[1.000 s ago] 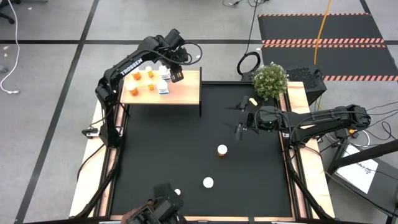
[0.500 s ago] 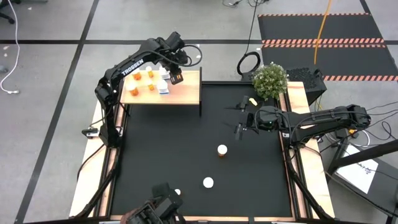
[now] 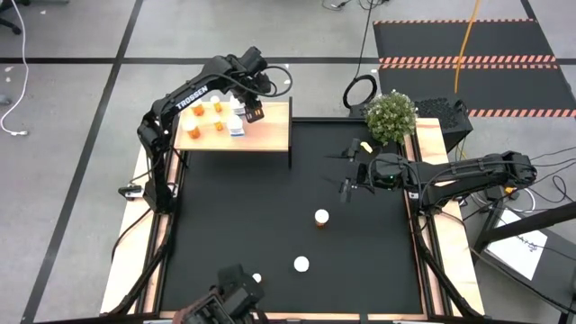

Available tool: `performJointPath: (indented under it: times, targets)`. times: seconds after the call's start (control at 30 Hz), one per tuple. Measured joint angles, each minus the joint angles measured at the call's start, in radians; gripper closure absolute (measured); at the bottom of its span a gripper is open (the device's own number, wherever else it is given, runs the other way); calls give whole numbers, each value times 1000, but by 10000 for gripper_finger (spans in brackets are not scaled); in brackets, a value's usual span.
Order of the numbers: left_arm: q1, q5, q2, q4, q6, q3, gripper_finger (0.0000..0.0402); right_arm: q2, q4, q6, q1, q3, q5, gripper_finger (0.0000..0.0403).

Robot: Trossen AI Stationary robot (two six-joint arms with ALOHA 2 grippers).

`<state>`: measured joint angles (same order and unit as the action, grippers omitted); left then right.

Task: Pick and place medicine bottles onto shelf by color
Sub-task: Put the small orange pill bottle on the shelf, then put the small orange pill bottle on the shelf aligned with the other small orange pill bottle

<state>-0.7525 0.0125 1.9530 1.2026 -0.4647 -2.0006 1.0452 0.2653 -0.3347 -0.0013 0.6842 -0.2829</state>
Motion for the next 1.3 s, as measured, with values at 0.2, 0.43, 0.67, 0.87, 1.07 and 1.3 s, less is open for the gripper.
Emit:
performJointPath:
  times: [0.2,0.43,0.67,0.87,1.07,1.3]
  targets:
    - [19,68,-2,-28,4,-1,148,0,0,0,0,0,0,122]
    - [50,103,-8,-17,3,-66,125,0,0,0,0,0,0,122]
    - [120,148,-64,54,61,-158,138,0,-1,0,0,0,0,122]
    - [280,146,-193,134,150,-159,152,0,-1,0,0,0,0,122]
    - [514,193,-322,193,308,-117,154,0,-1,6,1,0,1,122]
    - [856,315,-405,214,542,-30,154,0,8,29,3,0,1,122]
